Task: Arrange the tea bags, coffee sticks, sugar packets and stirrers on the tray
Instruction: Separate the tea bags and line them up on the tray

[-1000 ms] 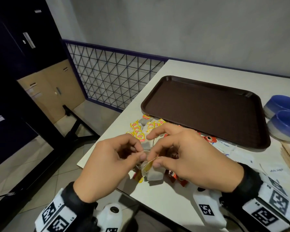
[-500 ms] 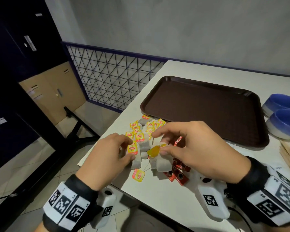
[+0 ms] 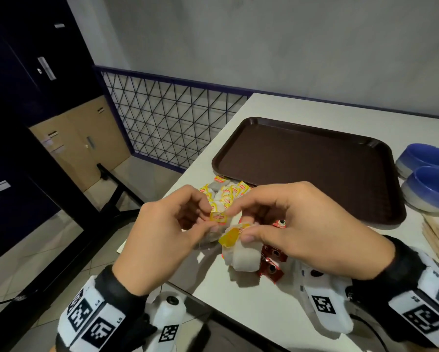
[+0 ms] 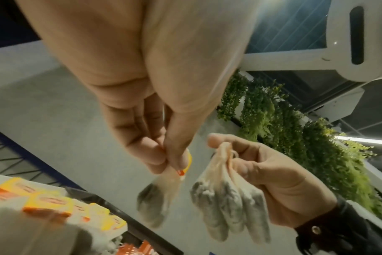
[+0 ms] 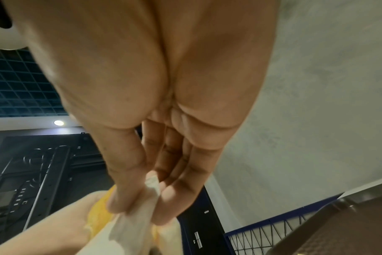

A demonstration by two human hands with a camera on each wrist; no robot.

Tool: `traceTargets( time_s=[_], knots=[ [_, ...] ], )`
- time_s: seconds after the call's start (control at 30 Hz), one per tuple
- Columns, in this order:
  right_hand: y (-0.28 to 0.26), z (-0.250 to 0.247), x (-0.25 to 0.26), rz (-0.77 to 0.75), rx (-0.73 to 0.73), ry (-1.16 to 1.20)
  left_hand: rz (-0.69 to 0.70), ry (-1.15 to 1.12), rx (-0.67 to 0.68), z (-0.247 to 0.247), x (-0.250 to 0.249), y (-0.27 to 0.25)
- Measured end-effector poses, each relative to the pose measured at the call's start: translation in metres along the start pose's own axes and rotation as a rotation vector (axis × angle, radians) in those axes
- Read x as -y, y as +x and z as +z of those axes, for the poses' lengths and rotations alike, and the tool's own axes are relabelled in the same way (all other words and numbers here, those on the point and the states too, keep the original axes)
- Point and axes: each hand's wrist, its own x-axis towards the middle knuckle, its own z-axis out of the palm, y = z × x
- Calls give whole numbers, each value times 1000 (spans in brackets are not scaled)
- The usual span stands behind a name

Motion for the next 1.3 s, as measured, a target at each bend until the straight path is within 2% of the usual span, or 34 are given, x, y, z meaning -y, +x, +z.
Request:
traceTargets(
  time_s=[0.13, 0.23, 0.47, 0.57, 0.73, 0.97, 1.17, 1.3],
  knots=[
    [2, 4, -5, 5, -62, 4, 23, -125, 42, 6, -8, -1],
    [1, 5, -6, 23, -43, -36, 42, -148, 69, 8, -11, -3],
    [2, 5, -5, 23, -47, -140, -19, -296, 170, 2, -5, -3],
    [2, 2, -4, 51, -78, -145, 4, -182, 105, -9, 1, 0],
    [1, -2, -5, 45, -118, -168, -19, 287, -18, -15, 21, 3],
    [1, -2, -2, 88, -84, -138, -74, 559, 157, 1, 41, 8],
    [1, 0, -3, 80, -61, -149, -121, 566, 125, 3, 38, 9],
    [1, 0, -5, 65, 1, -145, -121, 362, 39, 1, 33, 4]
  ],
)
